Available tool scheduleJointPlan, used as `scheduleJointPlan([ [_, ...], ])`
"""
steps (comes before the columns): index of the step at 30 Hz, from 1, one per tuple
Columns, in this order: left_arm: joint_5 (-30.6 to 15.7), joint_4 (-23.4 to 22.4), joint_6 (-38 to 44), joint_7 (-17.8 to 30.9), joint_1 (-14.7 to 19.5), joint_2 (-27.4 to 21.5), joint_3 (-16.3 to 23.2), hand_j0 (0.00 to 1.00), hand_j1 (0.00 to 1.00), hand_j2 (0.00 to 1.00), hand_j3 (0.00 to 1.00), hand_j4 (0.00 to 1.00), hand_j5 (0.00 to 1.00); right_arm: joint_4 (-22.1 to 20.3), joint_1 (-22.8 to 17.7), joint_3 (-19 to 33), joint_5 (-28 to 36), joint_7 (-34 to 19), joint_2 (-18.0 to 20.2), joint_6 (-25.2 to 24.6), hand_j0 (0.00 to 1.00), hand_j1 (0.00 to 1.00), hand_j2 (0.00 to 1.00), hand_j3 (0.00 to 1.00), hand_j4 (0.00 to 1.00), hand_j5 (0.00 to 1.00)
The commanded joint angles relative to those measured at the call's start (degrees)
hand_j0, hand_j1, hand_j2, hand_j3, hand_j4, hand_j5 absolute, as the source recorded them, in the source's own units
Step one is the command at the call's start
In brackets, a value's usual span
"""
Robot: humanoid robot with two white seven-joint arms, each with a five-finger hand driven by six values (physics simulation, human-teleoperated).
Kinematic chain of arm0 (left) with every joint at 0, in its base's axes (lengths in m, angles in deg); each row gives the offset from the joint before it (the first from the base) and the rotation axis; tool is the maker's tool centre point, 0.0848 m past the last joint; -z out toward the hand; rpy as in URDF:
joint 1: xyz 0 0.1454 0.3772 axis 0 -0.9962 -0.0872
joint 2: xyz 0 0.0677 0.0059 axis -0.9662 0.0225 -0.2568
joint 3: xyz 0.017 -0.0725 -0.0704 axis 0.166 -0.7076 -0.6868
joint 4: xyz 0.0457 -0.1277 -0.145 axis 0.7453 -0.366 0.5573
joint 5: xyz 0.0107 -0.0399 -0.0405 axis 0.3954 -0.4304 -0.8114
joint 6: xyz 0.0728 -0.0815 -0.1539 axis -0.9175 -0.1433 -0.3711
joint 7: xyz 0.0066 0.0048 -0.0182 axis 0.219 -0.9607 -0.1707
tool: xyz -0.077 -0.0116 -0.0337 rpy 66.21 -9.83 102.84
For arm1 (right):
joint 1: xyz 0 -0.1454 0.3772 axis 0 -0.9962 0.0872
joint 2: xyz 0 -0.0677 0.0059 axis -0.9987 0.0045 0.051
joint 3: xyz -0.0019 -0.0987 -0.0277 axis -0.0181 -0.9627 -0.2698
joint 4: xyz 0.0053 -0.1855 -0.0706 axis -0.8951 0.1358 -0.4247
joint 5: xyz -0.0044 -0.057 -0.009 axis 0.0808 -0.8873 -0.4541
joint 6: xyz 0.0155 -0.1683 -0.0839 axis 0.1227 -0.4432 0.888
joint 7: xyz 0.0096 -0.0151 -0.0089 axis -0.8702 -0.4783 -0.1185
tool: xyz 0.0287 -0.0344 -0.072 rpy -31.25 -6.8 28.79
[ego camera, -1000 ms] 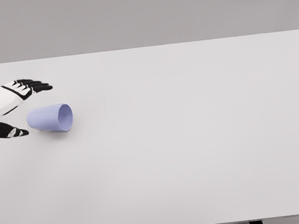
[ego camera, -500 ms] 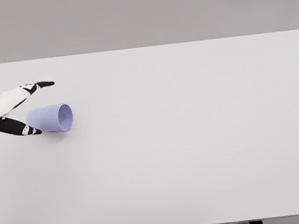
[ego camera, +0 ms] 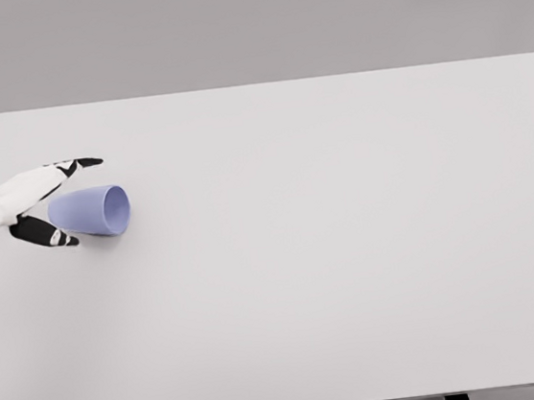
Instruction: Flip the cup with left arm and place it on the table
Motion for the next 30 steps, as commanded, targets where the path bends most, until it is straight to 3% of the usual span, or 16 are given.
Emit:
scheduleJointPlan([
  [1,0.54,-1.01,0.27,-0.02,0.09,0.16,0.91,1.0,1.0,1.0,1.0,1.0,1.0,0.0,0.0,-0.03,0.0,-0.01,0.0,0.0,1.0,1.0,1.0,1.0,1.0,1.0],
  [11,0.46,-4.7,0.19,-0.02,3.96,0.69,6.8,1.0,1.0,1.0,1.0,1.0,1.0,0.0,0.0,-0.03,0.0,-0.01,0.0,0.0,1.0,1.0,1.0,1.0,1.0,1.0],
  [20,0.54,-6.73,0.19,-0.02,4.66,0.86,7.86,1.0,1.0,1.0,1.0,1.0,1.0,0.0,0.0,-0.03,0.0,-0.01,0.0,0.0,1.0,1.0,1.0,1.0,1.0,1.0],
  [23,0.54,-8.84,0.1,-0.02,6.33,1.04,9.0,1.0,1.0,1.0,1.0,1.0,1.0,0.0,0.0,-0.03,0.0,-0.01,0.0,0.0,1.0,1.0,1.0,1.0,1.0,1.0],
  [30,0.54,-8.84,0.1,-0.02,6.68,1.74,9.35,1.0,1.0,1.0,1.0,1.0,1.0,0.0,0.0,-0.03,0.0,-0.01,0.0,0.0,1.0,1.0,1.0,1.0,1.0,1.0],
])
